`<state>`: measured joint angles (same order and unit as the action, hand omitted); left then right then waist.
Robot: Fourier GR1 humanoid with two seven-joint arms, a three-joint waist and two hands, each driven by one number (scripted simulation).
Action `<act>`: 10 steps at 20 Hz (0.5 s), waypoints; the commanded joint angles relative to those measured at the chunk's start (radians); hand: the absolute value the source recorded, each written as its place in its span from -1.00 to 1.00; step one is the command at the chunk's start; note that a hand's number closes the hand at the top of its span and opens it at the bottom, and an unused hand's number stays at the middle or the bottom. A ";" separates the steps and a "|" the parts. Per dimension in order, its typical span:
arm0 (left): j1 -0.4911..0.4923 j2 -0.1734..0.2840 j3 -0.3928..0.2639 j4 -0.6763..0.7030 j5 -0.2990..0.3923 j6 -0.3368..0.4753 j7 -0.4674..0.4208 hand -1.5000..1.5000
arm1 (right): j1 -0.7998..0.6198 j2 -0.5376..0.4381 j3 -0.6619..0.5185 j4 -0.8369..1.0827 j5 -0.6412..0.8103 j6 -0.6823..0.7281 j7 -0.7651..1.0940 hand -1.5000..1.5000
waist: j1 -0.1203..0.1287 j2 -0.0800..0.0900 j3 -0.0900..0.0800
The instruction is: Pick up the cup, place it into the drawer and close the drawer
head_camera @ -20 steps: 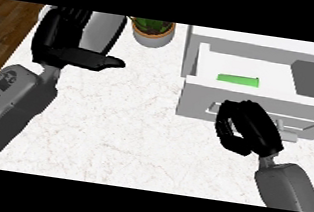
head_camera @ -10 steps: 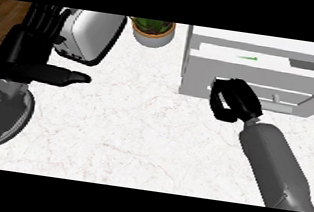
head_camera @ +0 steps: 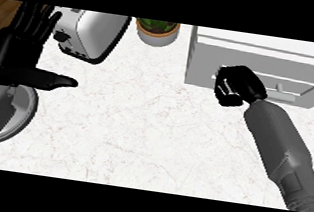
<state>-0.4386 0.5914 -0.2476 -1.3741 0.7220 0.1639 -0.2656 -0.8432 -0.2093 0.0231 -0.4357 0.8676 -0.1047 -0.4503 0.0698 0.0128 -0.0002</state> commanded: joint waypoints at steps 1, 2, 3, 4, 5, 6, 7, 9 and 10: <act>-0.034 -0.015 0.001 0.004 -0.006 -0.020 -0.003 -1.00 | -0.119 -0.083 -0.061 0.131 -0.018 0.042 0.007 1.00 | 0.010 0.024 0.003; -0.019 -0.014 -0.002 -0.008 0.000 -0.024 0.007 -1.00 | -0.122 -0.067 -0.064 0.147 -0.018 0.026 0.021 1.00 | 0.020 0.024 0.004; 0.017 -0.024 -0.006 -0.002 0.002 -0.039 -0.014 -1.00 | -0.131 -0.095 -0.068 0.154 -0.023 0.059 0.011 1.00 | 0.021 0.024 0.003; 0.014 -0.007 0.005 0.013 0.005 -0.059 -0.013 -1.00 | -0.152 -0.088 -0.073 0.154 -0.027 0.059 0.021 1.00 | 0.027 0.027 0.003; 0.014 -0.026 -0.019 -0.021 -0.004 -0.042 -0.008 -1.00 | -0.109 -0.117 -0.082 0.157 -0.036 0.045 -0.023 1.00 | 0.037 0.033 0.005; 0.028 -0.025 -0.006 0.005 0.009 -0.069 -0.023 -1.00 | -0.144 -0.108 -0.090 0.154 -0.045 0.061 -0.002 1.00 | 0.039 0.034 0.003; 0.018 -0.022 -0.007 0.004 0.002 -0.072 -0.024 -1.00 | -0.142 -0.105 -0.091 0.160 -0.044 0.054 0.008 1.00 | 0.041 0.036 0.004; 0.024 -0.026 -0.006 0.010 -0.001 -0.075 -0.034 -1.00 | -0.122 -0.117 -0.103 0.164 -0.058 0.053 -0.030 1.00 | 0.042 0.039 0.004; 0.006 -0.028 -0.007 -0.006 0.003 -0.069 -0.018 -1.00 | -0.116 -0.126 -0.113 0.161 -0.069 0.053 -0.053 1.00 | 0.043 0.039 0.005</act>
<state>-0.4285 0.5688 -0.2529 -1.3735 0.7227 0.1083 -0.2835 -0.8842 -0.2447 -0.0209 -0.3396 0.8231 -0.0119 -0.5736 0.0905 0.0089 -0.0071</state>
